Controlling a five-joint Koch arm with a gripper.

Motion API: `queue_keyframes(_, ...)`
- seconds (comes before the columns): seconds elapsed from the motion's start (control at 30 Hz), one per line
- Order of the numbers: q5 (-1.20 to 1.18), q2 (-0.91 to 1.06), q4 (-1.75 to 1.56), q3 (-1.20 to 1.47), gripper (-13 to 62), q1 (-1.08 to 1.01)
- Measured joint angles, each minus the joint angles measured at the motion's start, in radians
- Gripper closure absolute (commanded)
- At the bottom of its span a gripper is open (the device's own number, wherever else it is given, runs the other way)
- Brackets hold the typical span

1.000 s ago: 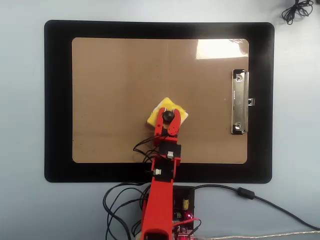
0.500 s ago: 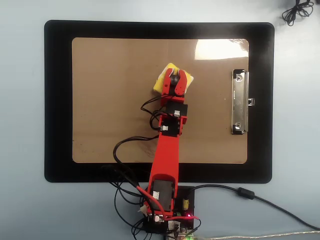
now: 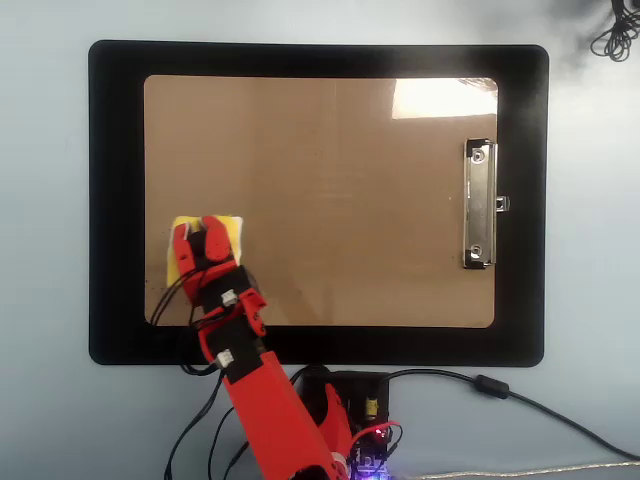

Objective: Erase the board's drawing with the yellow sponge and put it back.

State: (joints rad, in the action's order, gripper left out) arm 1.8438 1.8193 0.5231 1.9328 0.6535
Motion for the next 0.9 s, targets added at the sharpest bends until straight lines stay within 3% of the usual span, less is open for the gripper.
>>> queue_keyframes(0.17, 0.126, -0.11, 0.0, -0.052, 57.4, 0.193)
queue_keyframes(0.43, 0.163, -0.199, -0.002, -0.055, 56.0, 0.279)
queue_keyframes(0.47, 0.163, -0.202, -0.003, -0.057, 51.2, 0.282)
queue_keyframes(0.57, 0.163, -0.202, -0.005, -0.057, 19.4, 0.285)
queue_keyframes(0.6, 0.163, -0.201, -0.006, -0.058, 16.0, 0.287)
queue_keyframes(0.8, 0.163, -0.109, 0.054, -0.078, 15.7, 0.288)
queue_keyframes(0.9, 0.163, 0.06, 0.347, -0.204, 15.7, 0.265)
